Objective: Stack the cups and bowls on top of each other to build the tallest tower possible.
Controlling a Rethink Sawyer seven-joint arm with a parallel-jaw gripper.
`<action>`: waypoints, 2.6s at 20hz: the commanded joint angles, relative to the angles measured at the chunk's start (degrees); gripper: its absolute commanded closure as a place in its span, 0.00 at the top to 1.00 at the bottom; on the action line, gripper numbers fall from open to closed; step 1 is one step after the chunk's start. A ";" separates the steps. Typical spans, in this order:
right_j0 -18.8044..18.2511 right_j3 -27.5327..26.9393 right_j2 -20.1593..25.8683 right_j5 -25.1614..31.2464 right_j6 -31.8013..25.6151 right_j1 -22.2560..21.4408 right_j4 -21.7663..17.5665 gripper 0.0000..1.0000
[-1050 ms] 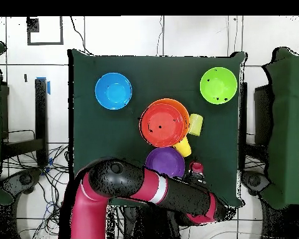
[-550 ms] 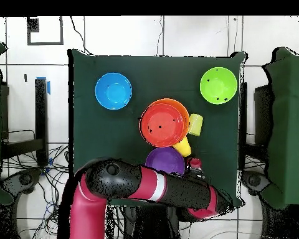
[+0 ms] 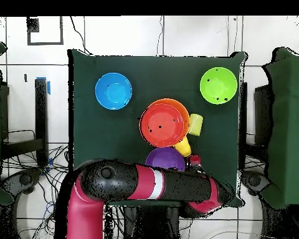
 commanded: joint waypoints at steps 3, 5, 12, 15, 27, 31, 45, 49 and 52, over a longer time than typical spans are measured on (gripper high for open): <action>0.46 -17.78 12.77 3.72 7.31 2.44 -1.37 1.00; -0.41 -17.46 12.49 1.98 5.66 2.78 -0.11 1.00; -6.21 -14.81 11.98 -6.99 2.46 3.95 4.18 1.00; -6.96 -10.12 11.87 -7.32 2.51 3.85 6.94 1.00; -6.50 -9.49 10.67 -9.74 0.86 6.16 9.46 1.00; -6.65 -10.41 10.86 -9.82 2.97 5.95 8.26 1.00; -7.66 -8.04 15.33 0.49 21.04 -1.63 -6.31 1.00; -7.01 -6.60 14.85 1.82 24.15 -3.60 -9.10 1.00; -6.23 -6.99 14.95 1.14 23.93 -3.91 -7.62 1.00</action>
